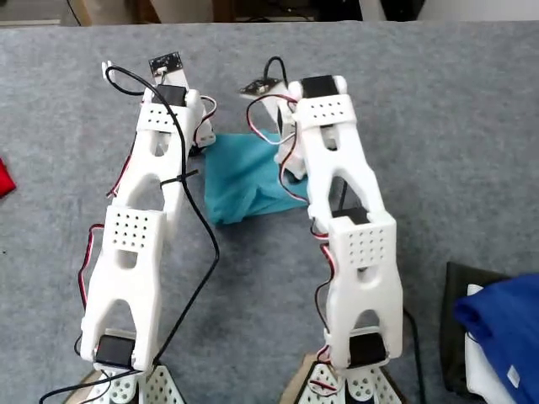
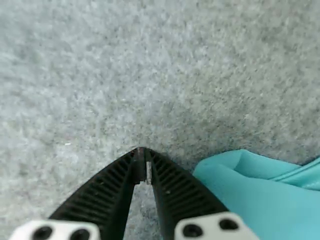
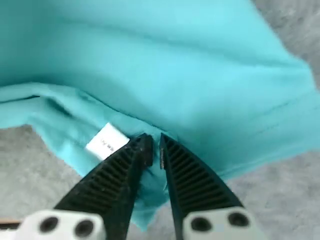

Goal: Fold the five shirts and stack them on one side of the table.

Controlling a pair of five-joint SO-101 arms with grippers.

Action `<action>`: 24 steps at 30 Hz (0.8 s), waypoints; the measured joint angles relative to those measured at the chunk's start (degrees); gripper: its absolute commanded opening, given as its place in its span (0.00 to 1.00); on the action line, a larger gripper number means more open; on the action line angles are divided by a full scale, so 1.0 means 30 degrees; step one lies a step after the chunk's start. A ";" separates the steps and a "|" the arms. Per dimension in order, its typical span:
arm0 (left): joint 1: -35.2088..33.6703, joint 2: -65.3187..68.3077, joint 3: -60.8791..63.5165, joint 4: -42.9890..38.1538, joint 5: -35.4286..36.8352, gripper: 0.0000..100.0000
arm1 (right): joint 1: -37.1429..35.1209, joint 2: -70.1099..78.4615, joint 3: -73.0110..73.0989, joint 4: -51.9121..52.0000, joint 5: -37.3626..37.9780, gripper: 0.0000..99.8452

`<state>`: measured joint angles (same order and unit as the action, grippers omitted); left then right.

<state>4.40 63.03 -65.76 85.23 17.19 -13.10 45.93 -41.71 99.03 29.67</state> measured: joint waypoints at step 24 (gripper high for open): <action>0.0000 0.0000 0.0000 -0.0264 0.0000 0.02 | 0.2081 -0.6271 0.6447 -0.1143 0.2608 0.01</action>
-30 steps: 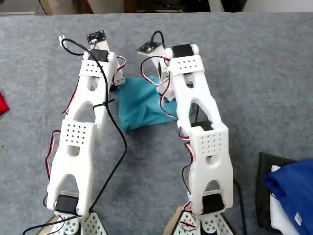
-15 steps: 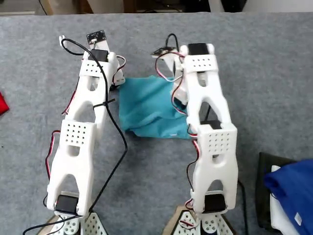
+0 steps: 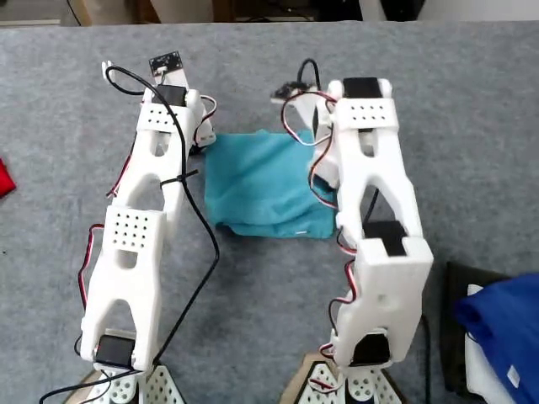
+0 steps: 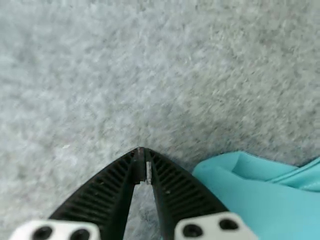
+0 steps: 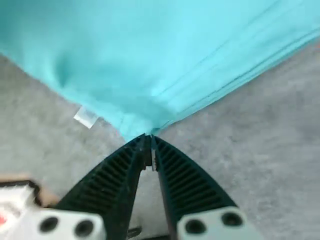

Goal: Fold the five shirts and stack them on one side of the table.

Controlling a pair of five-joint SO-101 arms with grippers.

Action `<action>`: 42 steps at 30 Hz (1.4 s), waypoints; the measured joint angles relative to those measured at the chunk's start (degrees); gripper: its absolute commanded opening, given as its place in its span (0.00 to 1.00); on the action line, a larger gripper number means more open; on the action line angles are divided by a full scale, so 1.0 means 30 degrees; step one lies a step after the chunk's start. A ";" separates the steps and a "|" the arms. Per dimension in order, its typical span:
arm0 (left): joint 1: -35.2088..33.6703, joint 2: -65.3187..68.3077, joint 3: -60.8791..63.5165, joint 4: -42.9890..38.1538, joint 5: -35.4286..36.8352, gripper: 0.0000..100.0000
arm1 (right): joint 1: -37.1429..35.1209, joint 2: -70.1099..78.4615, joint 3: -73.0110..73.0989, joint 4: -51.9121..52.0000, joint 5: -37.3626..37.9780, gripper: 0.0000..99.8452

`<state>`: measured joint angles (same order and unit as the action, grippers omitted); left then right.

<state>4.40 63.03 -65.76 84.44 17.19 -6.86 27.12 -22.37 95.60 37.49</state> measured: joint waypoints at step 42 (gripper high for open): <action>-0.0029 0.0000 0.0000 -0.0029 0.0000 0.02 | -0.0879 -0.0645 0.7795 -0.3663 -0.0762 0.01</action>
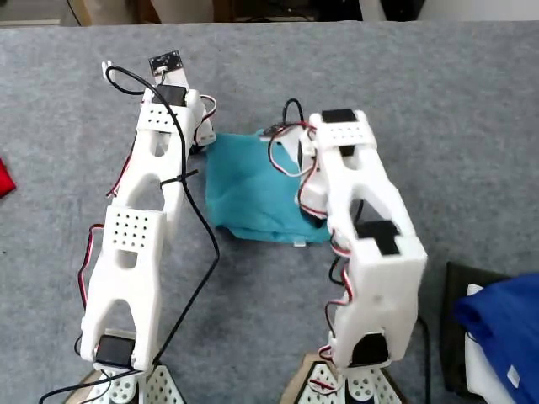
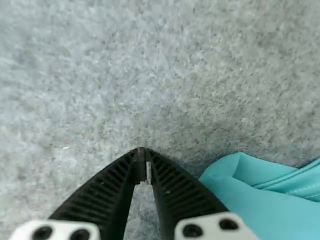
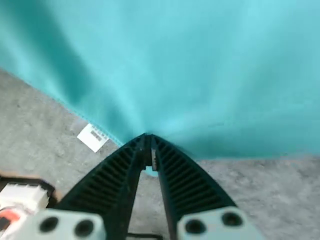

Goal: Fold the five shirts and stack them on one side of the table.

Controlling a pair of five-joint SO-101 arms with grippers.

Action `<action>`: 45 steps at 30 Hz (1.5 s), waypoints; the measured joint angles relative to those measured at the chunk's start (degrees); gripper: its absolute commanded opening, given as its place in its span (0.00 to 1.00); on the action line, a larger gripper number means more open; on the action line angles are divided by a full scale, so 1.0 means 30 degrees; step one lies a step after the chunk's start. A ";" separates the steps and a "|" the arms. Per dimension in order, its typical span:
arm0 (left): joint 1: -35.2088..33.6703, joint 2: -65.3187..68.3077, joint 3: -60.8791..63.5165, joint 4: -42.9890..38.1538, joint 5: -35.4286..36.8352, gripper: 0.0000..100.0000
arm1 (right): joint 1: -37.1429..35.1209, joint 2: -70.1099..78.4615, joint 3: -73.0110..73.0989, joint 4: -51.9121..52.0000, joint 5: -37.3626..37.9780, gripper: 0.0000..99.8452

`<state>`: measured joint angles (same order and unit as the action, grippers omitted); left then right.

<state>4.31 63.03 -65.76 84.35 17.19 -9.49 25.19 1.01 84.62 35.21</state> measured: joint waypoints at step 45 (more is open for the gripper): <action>0.0000 0.0000 0.0000 -0.0527 0.0000 0.02 | 0.1641 0.3136 -0.8938 -0.9201 -0.6535 0.01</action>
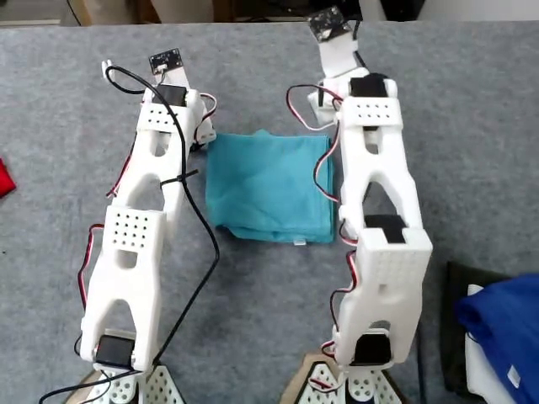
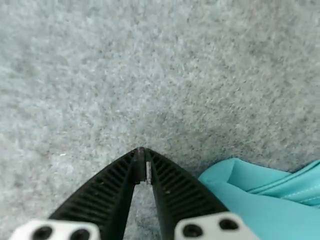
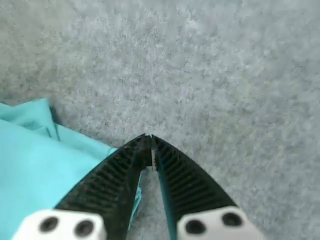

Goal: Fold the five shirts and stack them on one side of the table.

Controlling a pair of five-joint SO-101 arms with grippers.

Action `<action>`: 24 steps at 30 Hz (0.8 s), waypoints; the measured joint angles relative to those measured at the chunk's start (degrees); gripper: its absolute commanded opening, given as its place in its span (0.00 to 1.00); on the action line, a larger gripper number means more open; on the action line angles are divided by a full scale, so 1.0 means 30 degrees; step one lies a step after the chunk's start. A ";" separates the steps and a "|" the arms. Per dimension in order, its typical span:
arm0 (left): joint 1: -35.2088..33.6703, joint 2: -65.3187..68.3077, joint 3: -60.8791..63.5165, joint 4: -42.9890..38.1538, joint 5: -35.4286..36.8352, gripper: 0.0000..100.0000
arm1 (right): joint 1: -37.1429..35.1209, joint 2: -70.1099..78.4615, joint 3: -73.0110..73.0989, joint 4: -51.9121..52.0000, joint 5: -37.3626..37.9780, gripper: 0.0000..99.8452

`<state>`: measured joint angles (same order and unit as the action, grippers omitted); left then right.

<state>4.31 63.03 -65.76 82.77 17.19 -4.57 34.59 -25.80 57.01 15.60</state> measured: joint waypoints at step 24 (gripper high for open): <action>0.0000 0.0000 0.0000 -0.0205 0.0000 0.02 | 0.0029 -0.3370 -0.3839 0.7766 0.0381 0.01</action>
<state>4.31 63.03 -65.76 82.15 17.19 -4.48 24.48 -37.32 80.31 16.75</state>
